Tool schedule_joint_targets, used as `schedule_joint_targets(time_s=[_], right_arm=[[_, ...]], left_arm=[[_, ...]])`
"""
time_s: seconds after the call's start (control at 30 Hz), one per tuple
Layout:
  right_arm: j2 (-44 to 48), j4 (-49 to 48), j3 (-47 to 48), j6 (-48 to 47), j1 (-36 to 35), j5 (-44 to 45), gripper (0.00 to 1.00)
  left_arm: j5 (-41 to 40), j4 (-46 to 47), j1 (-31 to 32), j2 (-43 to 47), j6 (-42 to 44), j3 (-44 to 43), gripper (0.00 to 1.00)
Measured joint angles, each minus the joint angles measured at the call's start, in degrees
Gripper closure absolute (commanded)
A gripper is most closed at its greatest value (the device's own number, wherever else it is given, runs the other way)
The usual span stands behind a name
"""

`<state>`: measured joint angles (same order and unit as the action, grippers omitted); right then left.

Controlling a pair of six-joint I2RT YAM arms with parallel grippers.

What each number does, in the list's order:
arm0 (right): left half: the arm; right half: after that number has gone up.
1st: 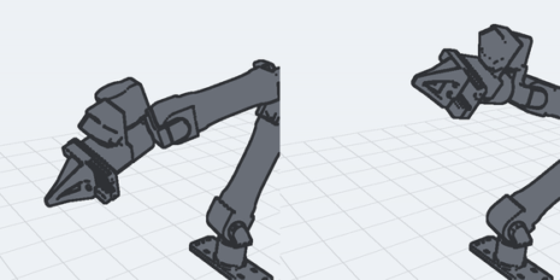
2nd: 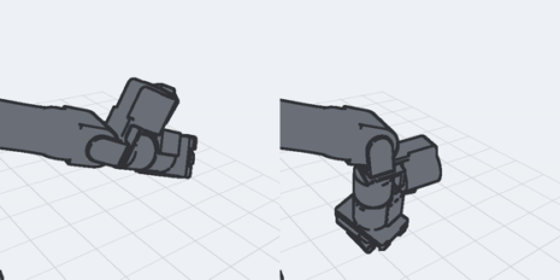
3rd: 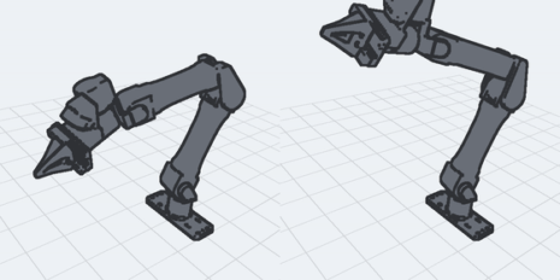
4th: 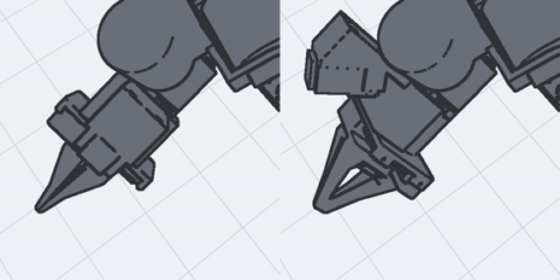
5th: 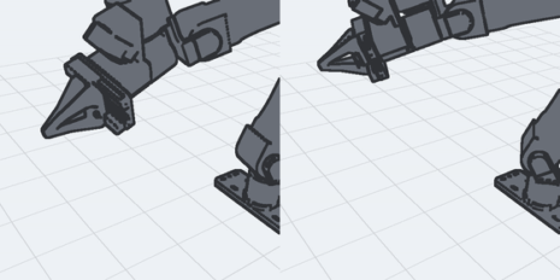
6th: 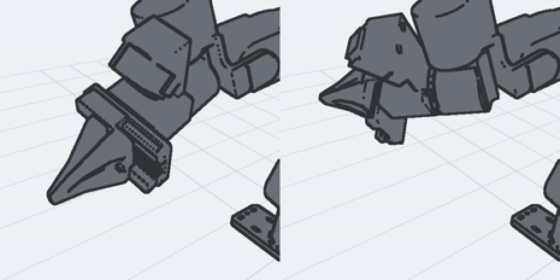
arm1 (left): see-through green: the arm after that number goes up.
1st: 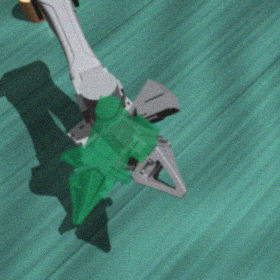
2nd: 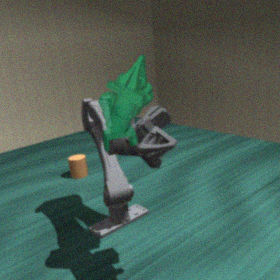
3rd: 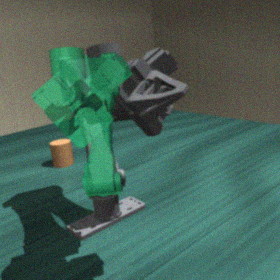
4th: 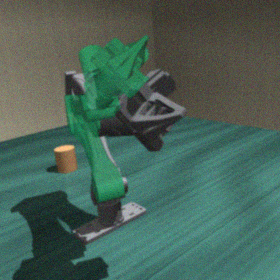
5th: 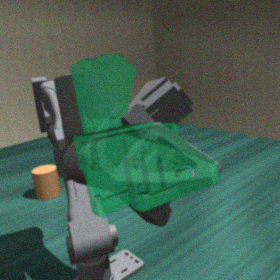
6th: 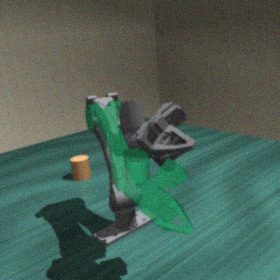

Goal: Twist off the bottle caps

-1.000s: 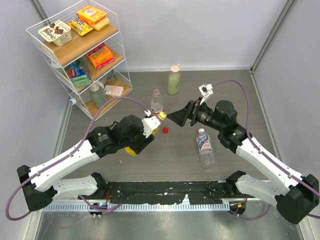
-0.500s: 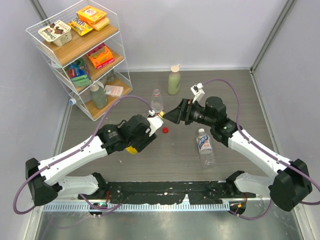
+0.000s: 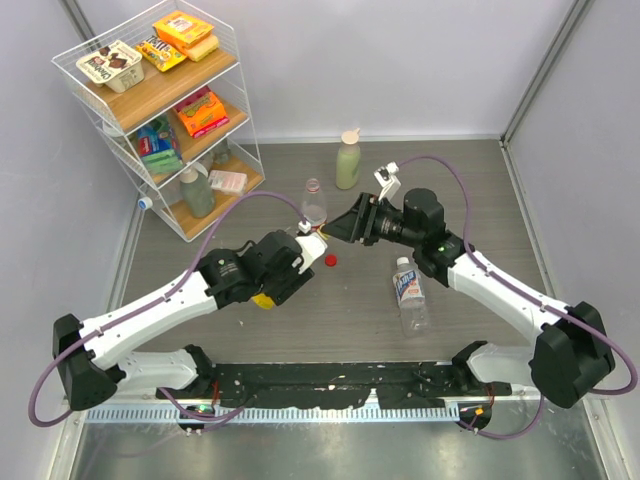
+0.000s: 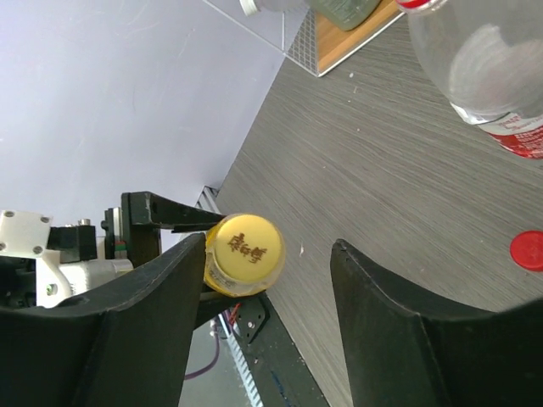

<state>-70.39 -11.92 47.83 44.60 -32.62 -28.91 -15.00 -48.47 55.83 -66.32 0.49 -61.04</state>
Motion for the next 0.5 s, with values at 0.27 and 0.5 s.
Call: schedule_joint_targets(time_s=[0.27, 0.5], right_arm=[[-2.5, -1.7, 1.4, 1.9, -0.1, -1.8, 0.49], [-2.5, -1.7, 1.4, 2.2, -0.4, -3.2, 0.69]], left_arm=[[0.2, 0.0, 0.0, -1.0, 0.0, 0.0, 1.0], [0.2, 0.0, 0.0, -1.2, 0.0, 0.0, 1.0]])
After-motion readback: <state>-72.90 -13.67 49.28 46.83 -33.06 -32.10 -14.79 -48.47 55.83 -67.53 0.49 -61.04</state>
